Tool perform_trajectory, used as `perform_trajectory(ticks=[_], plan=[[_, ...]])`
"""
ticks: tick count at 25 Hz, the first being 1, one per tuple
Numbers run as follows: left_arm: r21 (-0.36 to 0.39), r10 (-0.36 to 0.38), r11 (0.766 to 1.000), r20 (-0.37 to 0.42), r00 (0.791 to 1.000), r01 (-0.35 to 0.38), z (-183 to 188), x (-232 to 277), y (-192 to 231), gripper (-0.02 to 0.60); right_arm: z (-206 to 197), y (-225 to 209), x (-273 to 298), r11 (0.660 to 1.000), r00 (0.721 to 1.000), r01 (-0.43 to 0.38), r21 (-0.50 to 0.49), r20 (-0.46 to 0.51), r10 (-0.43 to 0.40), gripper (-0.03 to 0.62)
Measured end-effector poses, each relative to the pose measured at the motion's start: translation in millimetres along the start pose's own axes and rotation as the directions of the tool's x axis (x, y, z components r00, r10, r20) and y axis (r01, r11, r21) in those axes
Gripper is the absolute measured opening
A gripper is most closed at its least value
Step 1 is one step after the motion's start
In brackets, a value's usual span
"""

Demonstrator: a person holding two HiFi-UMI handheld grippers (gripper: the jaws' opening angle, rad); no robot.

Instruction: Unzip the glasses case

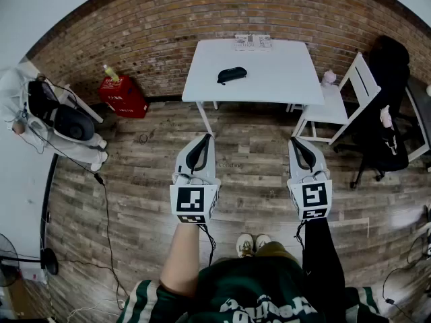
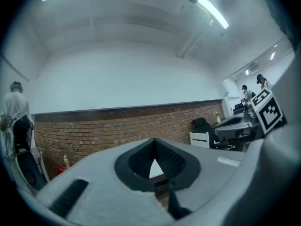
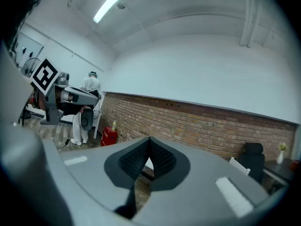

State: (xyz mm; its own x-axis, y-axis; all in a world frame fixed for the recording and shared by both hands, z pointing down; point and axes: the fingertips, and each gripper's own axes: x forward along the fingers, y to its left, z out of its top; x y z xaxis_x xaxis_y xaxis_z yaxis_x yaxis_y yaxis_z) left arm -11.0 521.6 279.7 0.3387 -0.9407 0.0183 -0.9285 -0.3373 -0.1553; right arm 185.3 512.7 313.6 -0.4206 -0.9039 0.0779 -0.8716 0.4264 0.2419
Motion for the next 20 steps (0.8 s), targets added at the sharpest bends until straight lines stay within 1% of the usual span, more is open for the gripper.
perform_trajectory(ticks=[5, 11, 13, 17, 19, 20], plan=[[-0.007, -0.001, 1.0, 0.008, 1.0, 0.001, -2.0, 1.0, 0.9, -0.002, 0.5, 0.5, 3.2, 1.0, 1.0, -0.005, -0.006, 0.009, 0.005, 0.012], [-0.007, 0.001, 1.0, 0.002, 1.0, -0.001, -5.4, -0.9, 4.5, -0.002, -4.0, 1.7, 7.8, 1.0, 1.0, -0.007, -0.001, -0.011, 0.007, 0.012], [-0.005, 0.004, 1.0, 0.001, 1.0, -0.004, -5.9, -1.8, 7.6, -0.002, -3.4, 2.6, 9.6, 1.0, 1.0, -0.001, -0.003, -0.007, 0.001, 0.012], [-0.008, 0.021, 1.0, -0.011, 1.0, -0.021, -11.4, -4.1, 12.7, -0.002, -0.1, 0.1, 10.3, 0.999, 0.999, 0.024, 0.041, 0.028, -0.025, 0.014], [-0.008, 0.025, 1.0, -0.01, 1.0, -0.025, -12.3, -4.2, 15.1, -0.002, -0.5, -0.8, 12.4, 0.998, 0.999, 0.034, 0.043, 0.033, -0.035, 0.015], [-0.006, 0.021, 1.0, -0.008, 1.0, -0.021, -11.8, -3.7, 15.3, 0.011, -1.5, -0.8, 14.1, 0.998, 0.999, 0.035, 0.043, 0.031, -0.036, 0.015]])
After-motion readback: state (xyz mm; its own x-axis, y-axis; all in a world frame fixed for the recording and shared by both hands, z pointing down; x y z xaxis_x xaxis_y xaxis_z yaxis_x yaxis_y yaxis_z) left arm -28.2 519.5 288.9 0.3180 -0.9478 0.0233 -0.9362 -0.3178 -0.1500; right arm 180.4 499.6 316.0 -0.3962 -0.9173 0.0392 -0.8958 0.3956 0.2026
